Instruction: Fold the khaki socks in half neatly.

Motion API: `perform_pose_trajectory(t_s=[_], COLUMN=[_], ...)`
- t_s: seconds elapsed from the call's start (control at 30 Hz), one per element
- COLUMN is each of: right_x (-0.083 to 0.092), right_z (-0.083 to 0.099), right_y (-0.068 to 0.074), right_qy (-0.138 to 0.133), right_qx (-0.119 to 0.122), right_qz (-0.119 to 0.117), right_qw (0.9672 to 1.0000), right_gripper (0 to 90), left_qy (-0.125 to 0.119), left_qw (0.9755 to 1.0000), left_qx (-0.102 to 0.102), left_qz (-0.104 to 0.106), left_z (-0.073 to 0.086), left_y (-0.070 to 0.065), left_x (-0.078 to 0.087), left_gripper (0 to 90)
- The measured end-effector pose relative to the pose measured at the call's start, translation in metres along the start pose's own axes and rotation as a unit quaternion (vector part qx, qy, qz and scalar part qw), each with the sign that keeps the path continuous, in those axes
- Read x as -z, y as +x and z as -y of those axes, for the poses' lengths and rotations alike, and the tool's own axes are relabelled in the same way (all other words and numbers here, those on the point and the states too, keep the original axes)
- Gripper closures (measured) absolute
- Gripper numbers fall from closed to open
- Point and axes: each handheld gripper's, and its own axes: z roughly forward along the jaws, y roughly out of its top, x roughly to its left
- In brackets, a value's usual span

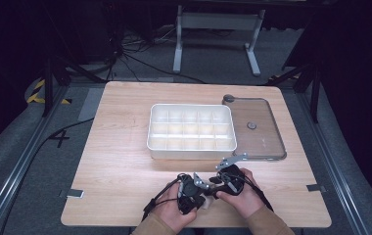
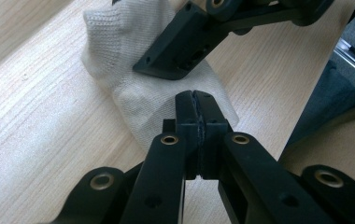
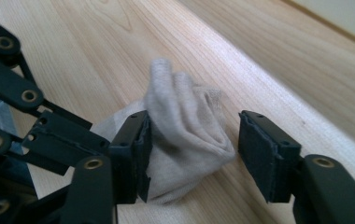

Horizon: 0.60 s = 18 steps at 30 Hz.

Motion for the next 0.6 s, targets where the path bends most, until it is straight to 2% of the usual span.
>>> perform_pose_trajectory(t_s=[0.23,0.6], right_x=[-0.0023,-0.0038], right_z=[0.0004,0.0009], right_y=[-0.0030,-0.0038], right_qy=[0.003,0.002], right_qx=[-0.016,-0.024], right_qz=[-0.023,-0.038], right_qw=[0.9996,0.9990], right_gripper=[49.1,53.1], left_qy=[-0.005,0.000], left_qw=[1.0000,1.0000], left_qx=[-0.001,0.003], left_qz=[-0.003,-0.001], left_z=[0.0010,0.0009], left_y=[-0.0014,-0.0018], left_x=[-0.0007,-0.0008], left_gripper=[89.4,89.4])
